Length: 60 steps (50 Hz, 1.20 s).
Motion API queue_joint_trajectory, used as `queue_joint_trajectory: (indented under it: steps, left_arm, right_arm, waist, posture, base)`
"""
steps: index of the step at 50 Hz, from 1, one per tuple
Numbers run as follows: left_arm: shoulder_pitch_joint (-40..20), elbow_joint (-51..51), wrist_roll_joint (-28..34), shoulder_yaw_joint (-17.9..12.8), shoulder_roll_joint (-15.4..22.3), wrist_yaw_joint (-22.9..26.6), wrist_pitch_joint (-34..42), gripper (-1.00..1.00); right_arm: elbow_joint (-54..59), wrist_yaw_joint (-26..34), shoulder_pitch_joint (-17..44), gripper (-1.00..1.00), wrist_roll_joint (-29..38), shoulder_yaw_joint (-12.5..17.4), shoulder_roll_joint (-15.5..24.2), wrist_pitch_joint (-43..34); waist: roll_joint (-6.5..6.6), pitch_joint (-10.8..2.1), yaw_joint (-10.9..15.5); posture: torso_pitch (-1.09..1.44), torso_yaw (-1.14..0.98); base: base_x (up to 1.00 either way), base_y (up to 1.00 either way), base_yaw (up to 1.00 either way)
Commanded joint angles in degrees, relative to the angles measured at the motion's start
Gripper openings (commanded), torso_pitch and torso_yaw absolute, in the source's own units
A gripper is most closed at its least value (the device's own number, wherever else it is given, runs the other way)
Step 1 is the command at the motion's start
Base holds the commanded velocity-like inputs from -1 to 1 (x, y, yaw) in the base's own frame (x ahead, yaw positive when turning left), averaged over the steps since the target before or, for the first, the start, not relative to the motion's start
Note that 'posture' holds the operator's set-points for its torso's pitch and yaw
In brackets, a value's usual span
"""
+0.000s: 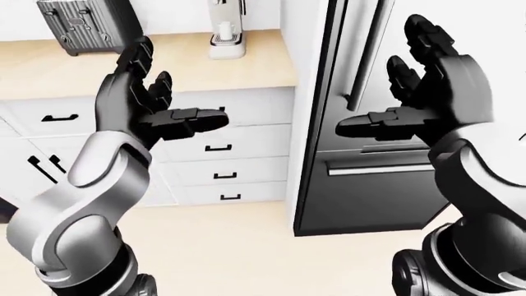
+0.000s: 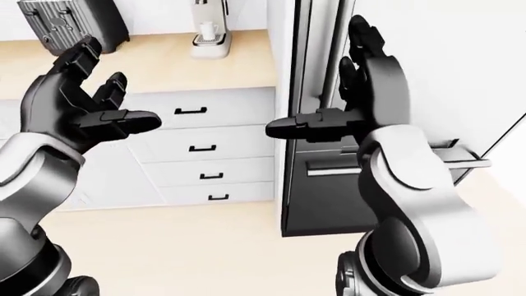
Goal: Press the button on the coffee machine to serve coffee.
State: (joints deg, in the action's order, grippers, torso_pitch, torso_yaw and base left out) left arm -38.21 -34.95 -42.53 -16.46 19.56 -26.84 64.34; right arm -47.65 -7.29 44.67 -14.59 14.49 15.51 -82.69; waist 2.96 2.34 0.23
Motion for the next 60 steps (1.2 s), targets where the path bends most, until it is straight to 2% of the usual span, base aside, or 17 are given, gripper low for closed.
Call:
queue_joint_trajectory:
  steps: [1,7,10,11,14,20,23,24,32,36,37,39,44,46,48,49,60]
  left_arm:
    - [-2.39,-1.97,-1.51,-0.11,0.5,-0.21,-1.39,1.0]
    - [-1.75,-1.54,-1.55,0.64,0.96,-0.23,-2.59,1.0]
    - [-1.97,-1.52,-1.65,0.63,1.08,-0.45,-2.56,1.0]
    - [-2.07,-1.75,-1.92,0.49,1.07,-0.71,-2.27,1.0]
    - [-2.09,-1.65,-2.21,0.37,1.34,-0.77,-2.52,1.0]
    - [-2.05,-1.8,-2.73,0.43,1.54,-1.24,-2.45,1.0]
    - [-2.01,-2.02,-2.86,0.62,1.58,-1.4,-2.43,1.0]
    - [-2.06,-2.07,-3.02,0.48,1.62,-1.44,-2.34,1.0]
    - [-2.27,-1.6,-3.12,0.46,1.95,-1.49,-2.79,1.0]
    - [-2.55,-1.97,-3.92,0.25,2.08,-2.17,-2.18,1.0]
    - [-2.46,-1.87,-3.85,0.35,2.12,-2.11,-2.36,1.0]
    - [-2.6,-2.07,-4.17,0.24,2.11,-2.42,-2.03,1.0]
    - [-2.15,-1.59,-3.79,0.57,2.31,-1.95,-3.01,1.0]
    - [-2.39,-1.76,-4.04,0.37,2.32,-2.18,-2.63,1.0]
    - [-2.4,-1.8,-4.12,0.35,2.35,-2.28,-2.57,1.0]
    - [-2.32,-1.69,-3.98,0.48,2.37,-2.16,-2.78,1.0]
    - [-2.68,-1.66,-4.38,0.16,2.55,-2.48,-2.59,1.0]
  right_arm:
    - [-1.03,-0.66,1.8,1.0,0.52,1.14,0.88,2.15]
    - [-1.35,-1.08,2.01,1.0,0.06,1.29,0.94,1.62]
    - [-1.32,-1.33,2.23,1.0,-0.13,1.04,0.94,1.5]
    - [-1.24,-1.35,2.19,1.0,-0.17,1.03,0.95,1.56]
    - [-1.62,-1.54,2.66,1.0,-0.41,1.23,1.0,0.83]
    - [-1.41,-1.67,2.19,1.0,-0.64,1.05,1.03,1.53]
    - [-1.49,-1.83,2.31,1.0,-0.72,0.94,1.01,1.32]
    - [-1.37,-1.78,2.12,1.0,-0.73,0.94,1.05,1.6]
    - [-1.18,-1.85,2.03,1.0,-0.95,0.76,1.1,1.87]
    - [-1.31,-1.91,2.27,1.0,-1.1,0.91,1.09,1.59]
    - [-1.24,-1.87,2.16,1.0,-1.13,0.89,1.1,1.82]
    - [-1.22,-1.87,2.02,1.0,-1.15,0.94,1.14,1.96]
    - [-1.33,-1.9,1.86,1.0,-1.38,0.9,1.08,2.16]
    - [-1.26,-1.9,1.63,1.0,-1.43,0.83,1.09,2.51]
    - [-1.1,-1.84,1.32,1.0,-1.46,0.73,1.15,3.02]
    - [-1.08,-1.84,1.28,1.0,-1.48,0.74,1.16,3.08]
    - [-1.05,-2.22,1.51,1.0,-1.69,0.83,1.09,3.6]
  waist:
    - [-0.36,-1.45,-0.53]
    - [-3.07,-0.82,-0.78]
    - [-6.27,-1.39,-0.66]
    - [-4.78,-1.19,-1.1]
    - [-5.8,-1.79,-0.57]
    - [-2.31,-0.71,-0.55]
    - [4.16,-2.15,-0.77]
    - [0.91,-1.22,-0.59]
    - [-2.46,-0.76,-0.68]
    - [-6.81,-1.38,-0.56]
    - [-4.75,-1.14,-0.97]
    - [-6.04,-1.61,-0.5]
    - [-3.96,-0.91,-0.37]
    - [-1.39,-0.48,-0.74]
    - [4.31,-1.6,-0.77]
    - [1.65,-0.88,-0.52]
    - [-4.17,0.63,0.28]
  posture:
    - [0.0,0.0]
    - [0.0,0.0]
    - [0.0,0.0]
    - [0.0,0.0]
    - [0.0,0.0]
    - [0.0,0.0]
    - [0.0,0.0]
    - [0.0,0.0]
    - [0.0,0.0]
    - [0.0,0.0]
    - [0.0,0.0]
    - [0.0,0.0]
    - [0.0,0.0]
    - [0.0,0.0]
    - [0.0,0.0]
    - [0.0,0.0]
    - [0.0,0.0]
  base:
    - [0.0,0.33,0.0]
    - [0.0,0.34,0.0]
    - [0.0,0.34,0.0]
    - [0.0,0.34,0.0]
    - [0.0,0.34,0.0]
    - [0.0,0.34,0.0]
    - [0.0,0.33,0.0]
    - [0.0,0.34,0.0]
    - [0.0,0.34,0.0]
    - [0.0,0.34,0.0]
    - [0.0,0.34,0.0]
    - [0.0,0.33,0.0]
    - [0.0,0.32,0.0]
    - [0.0,0.21,0.0]
    - [0.0,0.14,0.0]
    - [0.0,0.1,0.0]
    - [0.0,0.02,0.0]
